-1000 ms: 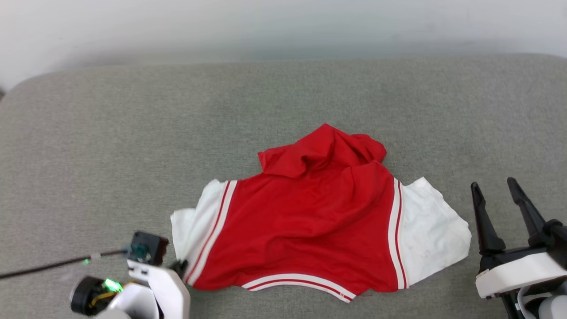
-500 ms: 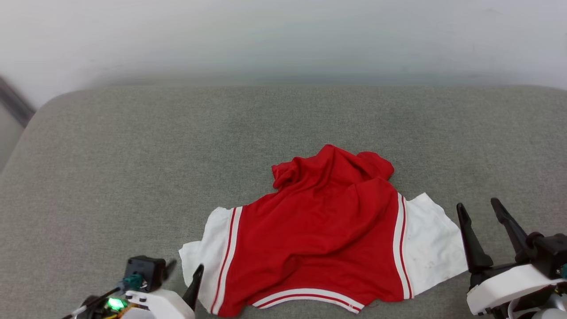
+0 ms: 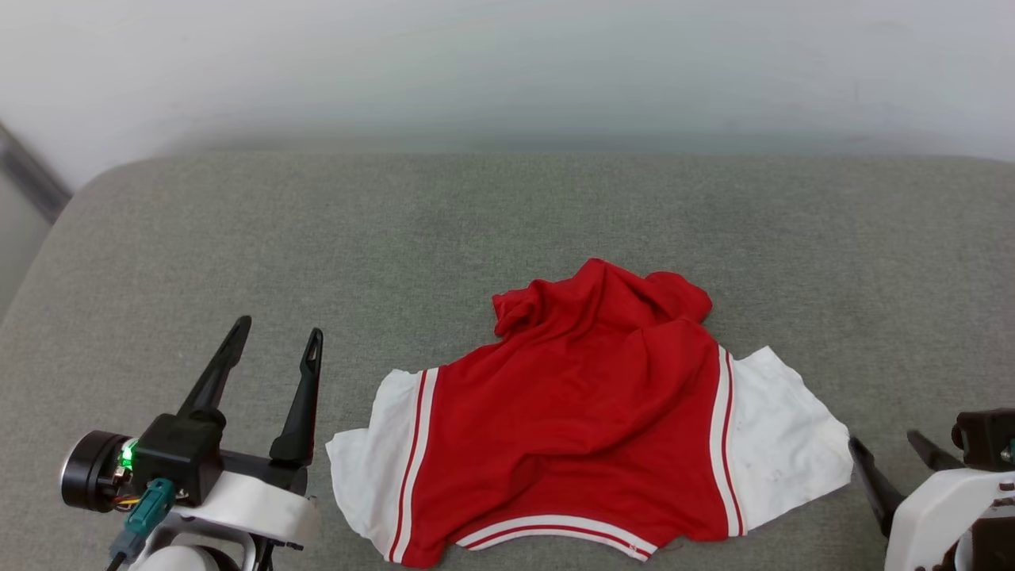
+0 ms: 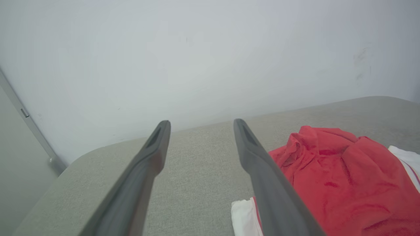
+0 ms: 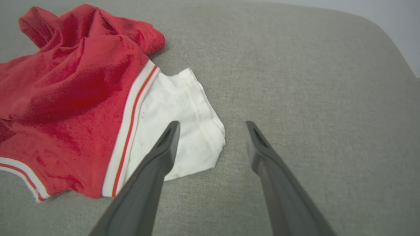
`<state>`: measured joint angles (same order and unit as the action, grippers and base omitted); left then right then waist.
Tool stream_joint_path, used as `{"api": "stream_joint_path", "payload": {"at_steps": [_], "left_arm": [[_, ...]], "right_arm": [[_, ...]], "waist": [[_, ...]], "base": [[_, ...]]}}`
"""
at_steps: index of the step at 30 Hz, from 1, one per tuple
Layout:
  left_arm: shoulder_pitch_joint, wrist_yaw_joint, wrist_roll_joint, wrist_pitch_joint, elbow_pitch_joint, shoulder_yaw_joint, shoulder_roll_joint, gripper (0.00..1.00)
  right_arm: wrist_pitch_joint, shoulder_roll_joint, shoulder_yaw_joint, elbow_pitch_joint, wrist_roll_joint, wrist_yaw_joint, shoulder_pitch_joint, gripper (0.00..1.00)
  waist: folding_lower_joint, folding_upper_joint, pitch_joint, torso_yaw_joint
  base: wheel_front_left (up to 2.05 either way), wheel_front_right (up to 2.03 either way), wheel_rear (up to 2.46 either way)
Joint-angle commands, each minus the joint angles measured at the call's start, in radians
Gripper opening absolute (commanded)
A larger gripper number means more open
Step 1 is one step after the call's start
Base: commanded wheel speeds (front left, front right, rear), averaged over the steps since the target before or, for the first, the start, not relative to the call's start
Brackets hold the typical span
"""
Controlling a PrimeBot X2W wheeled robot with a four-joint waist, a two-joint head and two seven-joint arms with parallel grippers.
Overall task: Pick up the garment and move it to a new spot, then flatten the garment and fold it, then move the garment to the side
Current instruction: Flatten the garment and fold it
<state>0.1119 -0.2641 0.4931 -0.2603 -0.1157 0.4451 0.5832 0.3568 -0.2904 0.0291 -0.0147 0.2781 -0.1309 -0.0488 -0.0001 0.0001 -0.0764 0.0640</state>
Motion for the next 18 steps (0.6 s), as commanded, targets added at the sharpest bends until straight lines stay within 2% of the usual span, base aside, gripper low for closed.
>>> {"api": "stream_joint_path", "payload": {"at_steps": [1,4,6,14,18], "left_arm": [[-0.015,0.009,-0.029,-0.006,-0.019,-0.023,-0.016,1.00],[-0.039,0.037,-0.066,-0.005,-0.033,-0.064,-0.044,1.00],[-0.045,0.061,-0.084,-0.005,-0.030,-0.084,-0.061,1.00],[-0.049,0.131,-0.131,-0.005,0.011,-0.131,-0.109,1.00],[-0.045,0.162,-0.152,-0.005,0.028,-0.151,-0.135,1.00]], "right_arm": [[0.079,0.005,0.016,-0.020,0.011,0.000,-0.017,1.00],[0.238,0.011,0.058,-0.043,0.002,0.000,-0.024,1.00],[0.304,0.005,0.066,-0.050,-0.014,0.000,-0.015,1.00],[0.411,0.021,0.076,-0.008,-0.052,0.000,0.030,1.00],[0.415,0.033,0.087,0.039,-0.069,0.000,0.037,1.00]], "waist": [[0.0001,-0.0001,-0.014,0.009],[0.0001,-0.0001,-0.034,0.023],[0.0001,-0.0001,-0.050,0.034],[0.0001,-0.0001,-0.084,0.084],[0.0001,-0.0001,-0.102,0.111]], "base": [[0.00,0.00,0.00],[0.00,0.00,0.00],[0.00,0.00,0.00],[0.00,0.00,0.00],[0.00,0.00,0.00]]}}
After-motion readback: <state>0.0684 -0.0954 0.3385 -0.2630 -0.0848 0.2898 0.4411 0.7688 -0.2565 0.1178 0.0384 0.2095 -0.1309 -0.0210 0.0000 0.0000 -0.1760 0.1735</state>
